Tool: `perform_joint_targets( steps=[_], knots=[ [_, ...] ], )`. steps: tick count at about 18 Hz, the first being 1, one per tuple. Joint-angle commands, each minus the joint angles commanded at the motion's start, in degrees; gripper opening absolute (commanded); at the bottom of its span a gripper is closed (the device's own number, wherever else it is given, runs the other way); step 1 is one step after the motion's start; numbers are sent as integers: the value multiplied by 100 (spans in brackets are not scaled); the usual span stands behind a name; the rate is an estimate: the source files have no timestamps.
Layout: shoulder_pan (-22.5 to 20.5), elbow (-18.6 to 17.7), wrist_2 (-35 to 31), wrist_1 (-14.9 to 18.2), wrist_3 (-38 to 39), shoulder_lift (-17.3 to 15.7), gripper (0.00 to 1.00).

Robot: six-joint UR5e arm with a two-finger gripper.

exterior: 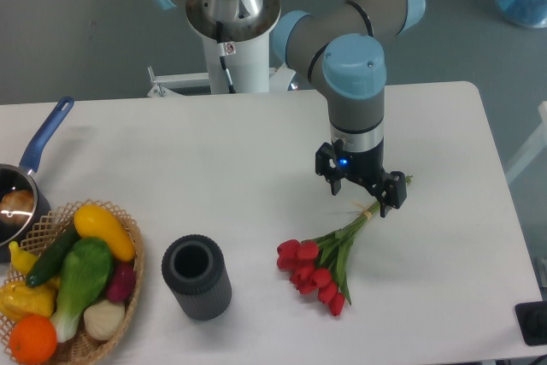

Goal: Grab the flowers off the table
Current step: 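Move the open gripper down toward the green stems of the red tulips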

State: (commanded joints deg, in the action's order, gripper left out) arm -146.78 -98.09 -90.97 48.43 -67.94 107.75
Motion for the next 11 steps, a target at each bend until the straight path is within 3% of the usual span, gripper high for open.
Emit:
perform_joint_targets(
  steps=[8,11],
  knots=[
    [26,-79,18,-26,18,140,100],
    [26,-202,18,-245,26,237,100]
  ],
)
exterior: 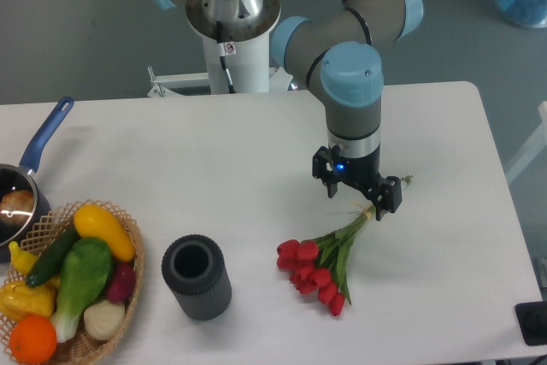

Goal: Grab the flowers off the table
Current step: 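Move the open gripper down toward the green stems of the red tulips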

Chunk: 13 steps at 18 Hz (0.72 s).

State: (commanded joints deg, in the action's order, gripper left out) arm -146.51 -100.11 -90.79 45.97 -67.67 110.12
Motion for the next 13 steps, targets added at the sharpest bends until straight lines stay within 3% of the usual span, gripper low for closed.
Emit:
perform_joint_targets(
  steps=[13],
  knots=[
    [97,105,0,-45,-44,632,100]
  ],
)
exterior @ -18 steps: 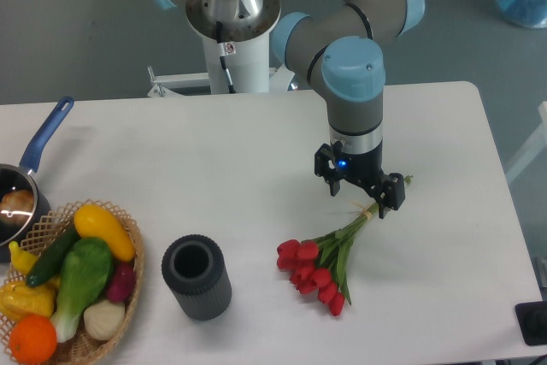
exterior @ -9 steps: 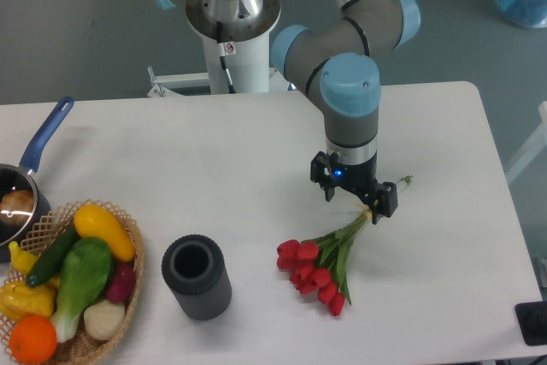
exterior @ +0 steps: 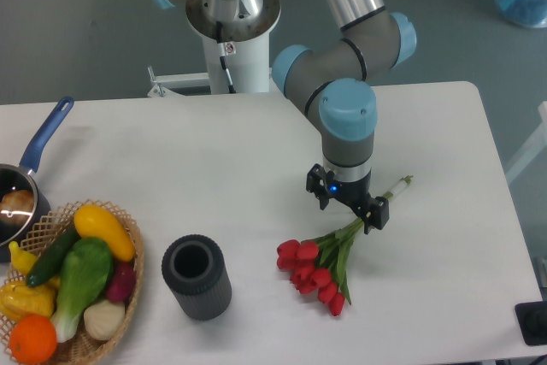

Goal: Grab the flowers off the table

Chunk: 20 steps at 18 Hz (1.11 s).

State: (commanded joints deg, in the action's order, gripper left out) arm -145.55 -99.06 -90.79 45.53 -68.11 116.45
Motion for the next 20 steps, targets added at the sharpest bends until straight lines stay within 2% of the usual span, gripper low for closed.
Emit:
perform_joint_targets(
  steps=[4,8,9,10,12,13,14,16,20],
  knots=[
    [202,167,0,-18,-35,326,100],
    [229,229,0,-26,-35,405,100],
    [237,307,0,-18,-35,484,90],
    [263,334,0,-18,-18,493,70],
    [290,334,0,-18,9,476,37],
    [299,334,0,-18,0,467,27],
    [299,352,0,-18,0,449,21],
    [334,361,9,-9,44,405,21],
    [360,326,-9,0,140,248,1]
  ],
)
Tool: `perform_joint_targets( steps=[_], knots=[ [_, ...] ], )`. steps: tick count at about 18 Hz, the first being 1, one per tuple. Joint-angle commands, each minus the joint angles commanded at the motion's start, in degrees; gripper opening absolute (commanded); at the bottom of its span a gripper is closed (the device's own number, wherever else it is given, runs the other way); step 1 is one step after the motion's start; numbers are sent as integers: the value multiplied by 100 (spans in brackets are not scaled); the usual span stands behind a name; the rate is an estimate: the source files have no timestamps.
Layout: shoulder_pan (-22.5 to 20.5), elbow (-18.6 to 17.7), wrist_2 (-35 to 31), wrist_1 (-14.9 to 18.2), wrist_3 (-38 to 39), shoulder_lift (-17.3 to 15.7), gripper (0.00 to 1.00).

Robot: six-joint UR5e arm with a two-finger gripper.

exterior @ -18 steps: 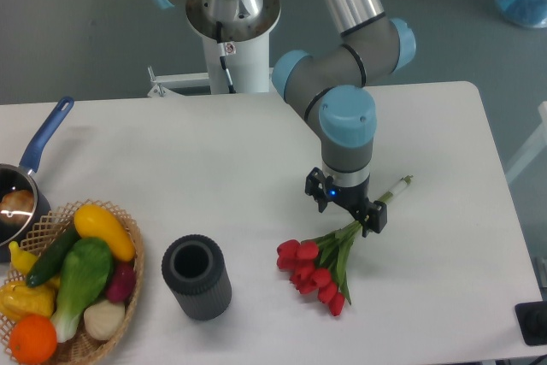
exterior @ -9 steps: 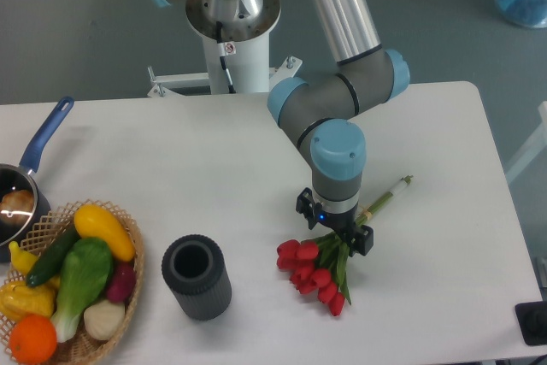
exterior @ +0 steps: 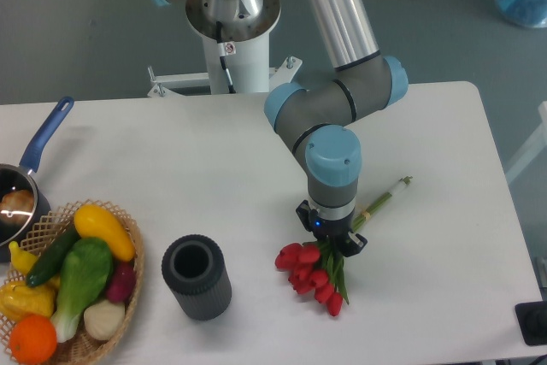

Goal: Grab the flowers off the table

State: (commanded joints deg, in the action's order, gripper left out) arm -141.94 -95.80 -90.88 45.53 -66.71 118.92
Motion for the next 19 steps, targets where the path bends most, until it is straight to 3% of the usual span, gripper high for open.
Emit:
perform_joint_targets(
  steps=[8,13,19],
  knots=[
    [-149,104,-17,79,71,-422,0],
    [-255,605,131,851,62,-545,2],
    [-202,870,158,1134,27,-650,3]
  ],
)
